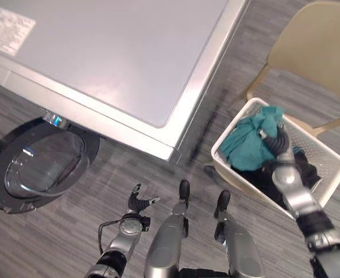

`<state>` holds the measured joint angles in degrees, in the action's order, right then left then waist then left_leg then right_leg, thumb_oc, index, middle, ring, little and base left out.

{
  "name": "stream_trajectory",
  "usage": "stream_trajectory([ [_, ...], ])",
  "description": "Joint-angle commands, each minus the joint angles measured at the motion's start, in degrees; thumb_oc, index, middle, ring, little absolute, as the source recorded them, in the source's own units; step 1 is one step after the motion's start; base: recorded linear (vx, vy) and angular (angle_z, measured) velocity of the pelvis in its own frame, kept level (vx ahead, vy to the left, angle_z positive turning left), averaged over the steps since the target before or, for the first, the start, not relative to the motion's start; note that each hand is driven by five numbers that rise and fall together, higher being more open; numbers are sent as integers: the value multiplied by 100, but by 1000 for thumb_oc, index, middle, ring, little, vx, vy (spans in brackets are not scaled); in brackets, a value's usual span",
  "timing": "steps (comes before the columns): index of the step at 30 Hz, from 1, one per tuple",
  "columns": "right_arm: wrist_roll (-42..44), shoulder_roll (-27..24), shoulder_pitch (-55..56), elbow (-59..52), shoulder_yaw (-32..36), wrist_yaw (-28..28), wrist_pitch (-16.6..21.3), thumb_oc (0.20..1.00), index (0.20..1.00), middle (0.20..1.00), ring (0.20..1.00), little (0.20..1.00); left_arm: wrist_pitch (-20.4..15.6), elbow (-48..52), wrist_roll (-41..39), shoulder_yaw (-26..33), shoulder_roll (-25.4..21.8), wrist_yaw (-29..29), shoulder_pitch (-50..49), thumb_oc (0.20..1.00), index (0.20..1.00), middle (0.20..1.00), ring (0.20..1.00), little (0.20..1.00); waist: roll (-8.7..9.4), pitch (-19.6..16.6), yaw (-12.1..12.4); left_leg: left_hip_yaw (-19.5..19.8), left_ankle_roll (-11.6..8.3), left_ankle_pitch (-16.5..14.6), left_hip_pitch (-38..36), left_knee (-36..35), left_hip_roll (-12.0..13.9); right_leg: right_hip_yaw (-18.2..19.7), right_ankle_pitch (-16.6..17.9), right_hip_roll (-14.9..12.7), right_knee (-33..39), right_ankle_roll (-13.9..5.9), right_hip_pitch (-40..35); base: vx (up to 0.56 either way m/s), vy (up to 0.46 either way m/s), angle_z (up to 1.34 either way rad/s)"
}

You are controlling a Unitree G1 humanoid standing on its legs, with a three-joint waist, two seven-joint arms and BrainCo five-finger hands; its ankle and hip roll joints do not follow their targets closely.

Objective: Grab the laundry basket,head to the washer,open it,put in the laundry and shut it.

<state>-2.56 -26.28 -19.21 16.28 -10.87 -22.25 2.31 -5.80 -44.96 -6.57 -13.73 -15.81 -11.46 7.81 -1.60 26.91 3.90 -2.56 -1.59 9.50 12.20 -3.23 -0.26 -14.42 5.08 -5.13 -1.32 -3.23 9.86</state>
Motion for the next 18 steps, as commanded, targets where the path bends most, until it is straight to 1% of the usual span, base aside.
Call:
stream_trajectory([
  [1, 556, 4, 221, -713, 139, 425, 733, 200, 200, 200, 200, 200, 14, -95, -29, 109, -141, 102, -335, 1000, 1000, 1000, 1000, 1000, 444, -871, -45, -226, 75, -883, -143, 461, -89, 264, -56, -259, 30, -566, 142, 75, 42, -8],
  [2, 692, 52, 389, -947, 206, 584, 798, 200, 200, 200, 200, 200, 22, -2, -28, 173, -174, 120, -421, 1000, 1000, 1000, 1000, 1000, 468, -951, -69, -246, 90, -917, -234, 453, -89, 302, -53, -252, 42, -575, 84, 55, 34, -6],
  [3, 691, 52, 391, -949, 207, 584, 797, 200, 200, 200, 200, 200, 22, -1, -28, 172, -174, 120, -422, 1000, 1000, 1000, 1000, 1000, 468, -950, -67, -248, 90, -917, -237, 452, -89, 304, -52, -252, 43, -575, 82, 59, 69, -17],
  [4, 827, 139, 712, -1350, 226, 870, 833, 200, 200, 200, 200, 200, 42, 74, -47, 286, -185, 173, -550, 1000, 1000, 1000, 1000, 1000, 511, -1091, -101, -300, 128, -984, -416, 434, -99, 375, -38, -235, 80, -601, -26, 62, 74, -24],
  [5, 910, 171, 849, -1507, 247, 997, 879, 200, 200, 200, 200, 200, 39, 117, -31, 348, -204, 172, -617, 1000, 1000, 1000, 1000, 1000, 526, -1167, -109, -331, 146, -1008, -515, 411, -109, 420, -15, -225, 106, -618, -74, 62, 74, -29],
  [6, 910, 171, 850, -1508, 248, 998, 878, 200, 200, 200, 200, 200, 39, 118, -31, 347, -205, 172, -618, 1000, 1000, 1000, 1000, 1000, 526, -1166, -107, -333, 146, -1007, -519, 409, -109, 422, -14, -224, 107, -618, -76, 15, 92, -24],
  [7, 1066, 243, 1066, -1790, 223, 1262, 900, 200, 200, 200, 200, 200, 50, 167, 6, 405, -208, 219, -727, 1000, 1000, 1000, 1000, 1000, 526, -1260, -148, -359, 186, -1036, -663, 326, -127, 520, 32, -206, 113, -646, -81, -25, 90, -31],
  [9, 1224, 327, 1183, -1974, 154, 1464, 932, 200, 200, 200, 200, 200, 52, 143, 28, 437, -211, 222, -747, 1000, 1000, 1000, 1000, 1000, 519, -1281, -183, -416, 204, -981, -747, 208, -132, 624, 96, -188, 8, -715, -14, -91, 71, -44],
  [10, 1279, 373, 1223, -2044, 124, 1544, 942, 200, 200, 200, 200, 200, 40, 170, 26, 433, -222, 222, -712, 1000, 1000, 1000, 1000, 1000, 503, -1234, -205, -417, 216, -936, -723, 196, -116, 689, 139, -187, -187, -763, 60, -185, 7, -36],
  [11, 1399, 412, 1245, -2154, 75, 1597, 1013, 200, 200, 200, 200, 200, 28, 206, 33, 389, -254, 204, -649, 1000, 1000, 1000, 1000, 1000, 469, -1172, -222, -389, 232, -876, -646, 228, -87, 820, 19, -133, -437, -774, 130, -239, -14, -20],
  [12, 1475, 442, 1290, -2279, 64, 1647, 1059, 200, 200, 200, 200, 200, 12, 272, 50, 353, -289, 184, -576, 1000, 1000, 1000, 1000, 1000, 419, -1116, -236, -347, 245, -804, -556, 302, -34, 998, -272, -4, -844, -732, 154, -255, -18, 2],
  [14, 1484, 415, 1382, -2438, 56, 1731, 1113, 200, 200, 200, 200, 200, -15, 395, 104, 316, -335, 175, -534, 1000, 1000, 1000, 1000, 1000, 356, -1135, -227, -244, 246, -697, -371, 405, 15, 1127, -639, 134, -1298, -569, 92, -261, -71, 56],
  [15, 1370, 351, 1589, -2641, 184, 1799, 1145, 200, 200, 200, 200, 200, -39, 464, 167, 306, -377, 199, -566, 1000, 1000, 1000, 1000, 1000, 324, -1241, -198, -43, 219, -564, -203, 440, 23, 1327, -967, 303, -1789, -445, -110, -312, -221, 83],
  [16, 1198, 322, 1676, -2629, 221, 1769, 1123, 200, 200, 200, 200, 200, -57, 576, 173, 320, -391, 229, -632, 1000, 1000, 1000, 1000, 1000, 326, -1363, -105, 122, 184, -440, -30, 466, 3, 1524, -1096, 439, -1826, -401, -366, -237, -202, 93],
  [17, 1196, 325, 1676, -2623, 218, 1767, 1127, 200, 200, 200, 200, 200, -55, 580, 173, 320, -394, 229, -637, 1000, 1000, 1000, 1000, 1000, 332, -1362, -112, 128, 185, -444, -33, 471, -3, 1518, -1100, 434, -1820, -402, -376, -165, -193, 111],
  [18, 1065, 314, 1627, -2552, 225, 1701, 1104, 200, 200, 200, 200, 200, -76, 744, 212, 325, -438, 217, -703, 1000, 1000, 1000, 1000, 1000, 360, -1411, 2, 199, 159, -374, 120, 486, -52, 1555, -1295, 460, -1514, -334, -712, -136, -172, 102],
])
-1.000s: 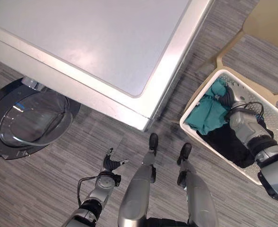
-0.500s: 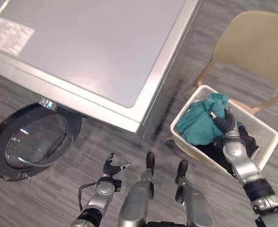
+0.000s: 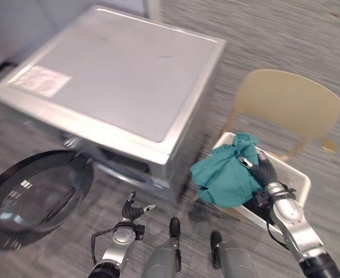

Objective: Grab the laundry basket,head to the washer,open it,put in the laundry and shut it.

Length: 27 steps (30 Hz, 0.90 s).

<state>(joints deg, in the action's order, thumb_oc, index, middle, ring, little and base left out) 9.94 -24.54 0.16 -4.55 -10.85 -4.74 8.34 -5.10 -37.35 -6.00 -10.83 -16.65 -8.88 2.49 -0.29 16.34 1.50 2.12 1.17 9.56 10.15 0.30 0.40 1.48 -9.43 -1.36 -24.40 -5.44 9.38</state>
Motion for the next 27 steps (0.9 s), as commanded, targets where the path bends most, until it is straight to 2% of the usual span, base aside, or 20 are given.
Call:
stream_trajectory([
  [1, -243, 146, -360, -465, 203, -72, 470, 200, 200, 200, 200, 200, -186, 229, 184, -10, -395, -36, -250, 1000, 1000, 1000, 1000, 1000, 248, -399, 363, -194, -209, -228, 480, 123, -135, -2, 9, 165, 1156, 0, -873, -216, -241, 56],
  [3, -227, 97, -523, -385, 111, -140, 498, 200, 200, 200, 200, 200, -277, 520, 128, -34, -418, -79, -299, 1000, 1000, 1000, 1000, 1000, 154, -408, 516, -92, -416, 114, 700, 24, -133, 121, -34, 372, 1621, 167, -950, -266, -232, 27],
  [5, -192, 85, -561, -374, 111, -167, 508, 200, 200, 200, 200, 200, -282, 756, 147, -93, -436, -17, -338, 1000, 1000, 1000, 1000, 1000, 101, -401, 527, -14, -486, 227, 803, -29, -139, 189, -57, 487, 1793, 239, -977, -230, -148, 46],
  [6, -116, -36, -714, -353, 89, -180, 523, 200, 200, 200, 200, 200, -376, 1111, 186, -188, -461, 31, -328, 1000, 1000, 1000, 1000, 1000, -34, -285, 584, 59, -644, 372, 933, -133, -168, 99, 42, 588, 1924, 296, -920, -343, -87, 90],
  [7, -69, -105, -833, -318, 48, -186, 528, 200, 200, 200, 200, 200, -421, 1374, 261, -250, -505, 59, -262, 1000, 1000, 1000, 1000, 1000, -68, -211, 541, -32, -631, 221, 976, -90, -201, -35, 105, 542, 1957, 295, -852, -461, -88, 112],
  [9, 6, -163, -1031, -273, -115, -164, 481, 200, 200, 200, 200, 200, -520, 1801, 319, -406, -593, 168, -160, 1000, 1000, 1000, 1000, 1000, 2, -232, 450, -260, -484, -83, 872, 193, -192, -292, 293, 365, 2166, 224, -757, -323, -26, 109],
  [11, -21, -198, -1144, -273, -199, -133, 442, 200, 200, 200, 200, 200, -630, 2138, 409, -510, -733, 208, -62, 1000, 1000, 1000, 1000, 1000, 147, -262, 391, -240, -365, -497, 722, 624, -255, -472, 465, 162, 2280, 161, -704, -205, -37, 90],
  [13, -24, -206, -1222, -307, -282, -98, 456, 200, 200, 200, 200, 200, -671, 2364, 453, -665, -775, 225, 55, 1000, 1000, 1000, 1000, 1000, 239, -316, 295, -197, -319, -767, 558, 842, -276, -626, 563, 49, 2359, 136, -673, -138, -15, 80],
  [14, -13, -178, -1385, -310, -421, -86, 427, 200, 200, 200, 200, 200, -707, 2499, 513, -898, -767, 168, 307, 1000, 1000, 1000, 1000, 1000, 286, -401, 183, -340, -318, -992, 235, 869, -143, -852, 575, -63, 2385, 119, -646, -111, 19, 84],
  [18, -3, -142, -1463, -347, -522, -92, 407, 200, 200, 200, 200, 200, -731, 2681, 623, -1127, -787, 177, 501, 1000, 1000, 1000, 1000, 1000, 237, -531, 78, -433, -315, -943, -39, 574, -52, -1033, 597, -73, 2432, 101, -625, -12, 56, 90],
  [20, 125, -36, -1574, -384, -709, -26, 381, 200, 200, 200, 200, 200, -785, 2959, 776, -1360, -827, 191, 733, 1000, 1000, 1000, 1000, 1000, 240, -696, 33, -360, -327, -886, -233, 61, -111, -1191, 634, -111, 2488, 68, -697, 67, 113, 25],
  [24, 242, 175, -1825, -201, -1060, 15, 334, 200, 200, 200, 200, 200, -764, 2990, 976, -1642, -782, 150, 1076, 1000, 1000, 1000, 1000, 1000, 292, -758, 62, -385, -312, -875, -418, -121, -131, -1207, 651, -154, 2498, 9, -810, 29, 103, 22],
  [27, 452, 515, -2140, 114, -1473, -8, 197, 200, 200, 200, 200, 200, -679, 2857, 1190, -1947, -687, 5, 1483, 1000, 1000, 1000, 1000, 1000, 374, -853, 127, -464, -288, -894, -614, -257, -146, -1199, 667, -189, 2473, -51, -908, 43, 80, -4],
])
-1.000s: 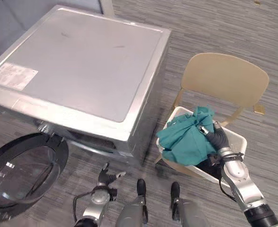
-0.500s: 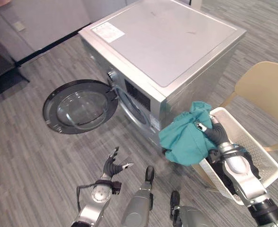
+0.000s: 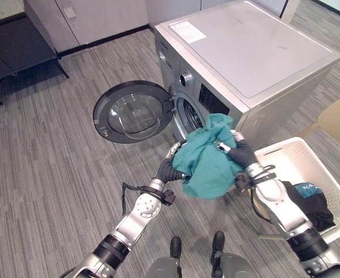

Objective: Grab the laundry basket,head to the washer,open it,put in the laundry and shut it.

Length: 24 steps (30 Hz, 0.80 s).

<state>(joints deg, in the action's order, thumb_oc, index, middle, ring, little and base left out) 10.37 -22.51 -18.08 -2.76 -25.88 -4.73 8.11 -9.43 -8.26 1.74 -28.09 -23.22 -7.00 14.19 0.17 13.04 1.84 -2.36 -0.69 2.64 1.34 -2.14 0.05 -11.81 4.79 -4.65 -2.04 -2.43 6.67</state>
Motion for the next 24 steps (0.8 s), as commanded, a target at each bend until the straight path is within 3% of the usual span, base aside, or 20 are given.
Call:
stream_trajectory([
  [1, 429, 353, -359, -21, -16, -14, 198, 200, 200, 200, 200, 200, -228, -97, 468, -264, -5, -231, 413, 1000, 1000, 1000, 1000, 1000, 346, -535, 104, -27, -97, -206, 237, -38, -111, 134, -753, 137, 233, -360, -650, 29, 58, -5],
  [5, 751, 737, -425, 323, -328, -75, 90, 200, 200, 200, 200, 200, -62, -510, 627, -523, 280, -501, 897, 1000, 1000, 1000, 1000, 1000, 383, -594, 117, -85, -75, -215, 59, -148, -118, 163, -761, 122, 210, -398, -722, 30, 41, -3],
  [6, 866, 818, -412, 366, -386, -48, 87, 200, 200, 200, 200, 200, -39, -612, 652, -541, 347, -581, 991, 523, 523, 523, 523, 523, 386, -603, 115, -96, -70, -216, 9, -178, -123, 171, -764, 121, 210, -405, -743, 34, 30, -9],
  [7, 946, 878, -413, 412, -461, -29, 88, 200, 200, 200, 200, 200, -37, -650, 667, -559, 393, -645, 1075, 200, 200, 200, 200, 200, 390, -612, 110, -106, -70, -216, -23, -193, -121, 177, -766, 119, 206, -411, -760, 34, 19, -8],
  [8, 1009, 934, -393, 420, -521, -24, 67, 200, 200, 200, 200, 200, -46, -661, 668, -573, 447, -709, 1103, 200, 200, 200, 200, 200, 389, -629, 103, -112, -66, -226, -59, -207, -123, 175, -764, 119, 210, -416, -776, 56, 25, -7],
  [10, 1173, 974, -325, 459, -691, 60, 60, 1000, 1000, 1000, 1000, 1000, -60, -607, 583, -459, 455, -914, 1080, 200, 200, 200, 200, 200, 385, -697, 82, -153, -65, -245, -176, -261, -122, 222, -746, 126, 239, -425, -835, 58, 16, -7],
  [14, 959, 697, -151, 279, -568, 93, 3, 1000, 1000, 1000, 1000, 1000, -34, -516, 396, -154, 346, -992, 824, 200, 200, 200, 200, 200, 362, -753, 56, -181, -65, -253, -250, -284, -114, 235, -735, 124, 266, -433, -881, 33, 1, -10],
  [16, 274, 318, 118, -71, -238, 46, -17, 1000, 1000, 1000, 1000, 1000, -4, -447, 317, 228, 202, -987, 406, 200, 200, 200, 200, 200, 337, -793, 18, -199, -65, -268, -296, -286, -107, 249, -728, 129, 296, -436, -926, 59, -7, -6],
  [24, -874, -442, 1456, -601, 1118, -56, 106, 1000, 1000, 1000, 1000, 1000, -15, -395, 102, 1371, -114, -689, -997, 200, 200, 200, 200, 200, 280, -852, -79, -231, -68, -292, -362, -286, -76, 289, -723, 144, 317, -447, -968, 33, -29, -4],
])
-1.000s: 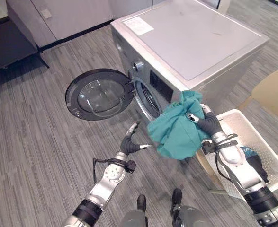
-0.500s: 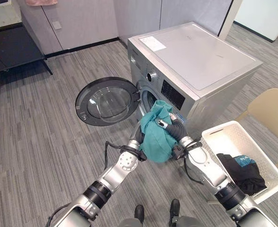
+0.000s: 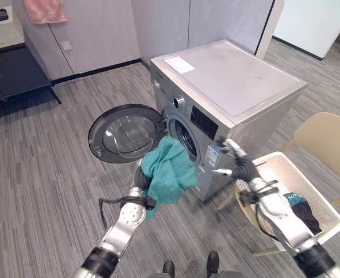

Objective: Grab the laundry basket,head to the washer,open it,put in the laundry and shut it.

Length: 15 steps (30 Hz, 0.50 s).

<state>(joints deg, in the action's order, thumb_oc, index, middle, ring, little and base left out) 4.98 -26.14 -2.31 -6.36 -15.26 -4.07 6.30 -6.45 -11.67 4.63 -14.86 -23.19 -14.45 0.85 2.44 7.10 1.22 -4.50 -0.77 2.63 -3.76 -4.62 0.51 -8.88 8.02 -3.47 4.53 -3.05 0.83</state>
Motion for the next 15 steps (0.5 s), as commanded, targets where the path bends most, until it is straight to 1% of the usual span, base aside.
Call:
stream_trajectory([
  [1, -498, -167, 80, -209, 243, -101, 308, 1000, 1000, 1000, 1000, 1000, -320, -71, -241, 263, -148, 113, 81, 200, 200, 200, 200, 200, 38, -240, -25, -14, -62, -284, 141, -38, -118, -2, -1047, 30, -342, -384, -391, 19, -36, -4],
  [5, -1054, -410, 805, 164, 752, -50, 303, 1000, 1000, 1000, 1000, 1000, -302, -357, -299, 849, -193, 338, -684, 200, 200, 200, 200, 200, -10, -227, -49, 0, -69, -276, 126, -38, -102, -1, -1070, 49, -354, -368, -390, 5, -41, -2],
  [8, -1244, -361, 1138, 897, 911, 26, 245, 1000, 1000, 1000, 1000, 1000, -186, -919, -386, 1216, -86, 474, -1062, 200, 200, 200, 200, 200, -29, -182, -51, 9, -65, -257, 128, -37, -85, 5, -1101, 75, -357, -340, -398, 0, -44, -2],
  [9, -1244, -361, 1138, 898, 910, 25, 246, 1000, 1000, 1000, 1000, 1000, -186, -918, -386, 1217, -86, 474, -1063, 200, 200, 200, 200, 200, -29, -182, -52, 10, -65, -257, 127, -37, -85, 4, -1101, 75, -357, -340, -398, 1, -48, -1],
  [11, -1344, -231, 1194, 1667, 894, 39, 178, 1000, 1000, 1000, 1000, 1000, -95, -1415, -616, 1495, 61, 582, -1254, 200, 200, 200, 200, 200, -43, -77, -32, 42, -56, -247, 155, 27, -63, 31, -1138, 96, -416, -299, -365, -31, -55, -5],
  [13, -1388, -229, 1127, 1891, 878, 24, 142, 1000, 1000, 1000, 1000, 1000, -74, -1519, -671, 1547, 103, 619, -1288, 200, 200, 200, 200, 200, -47, -6, -16, 50, -49, -251, 220, 118, -62, 33, -1145, 95, -455, -290, -321, -65, -36, -7],
  [15, -1465, -181, 1031, 2396, 785, -28, 100, 1000, 1000, 1000, 1000, 1000, -11, -1985, -783, 1625, 180, 645, -1296, 200, 200, 200, 200, 200, -53, 167, 36, 106, -43, -272, 460, 355, -49, -10, -1152, 84, -539, -245, -185, -88, -46, -1],
])
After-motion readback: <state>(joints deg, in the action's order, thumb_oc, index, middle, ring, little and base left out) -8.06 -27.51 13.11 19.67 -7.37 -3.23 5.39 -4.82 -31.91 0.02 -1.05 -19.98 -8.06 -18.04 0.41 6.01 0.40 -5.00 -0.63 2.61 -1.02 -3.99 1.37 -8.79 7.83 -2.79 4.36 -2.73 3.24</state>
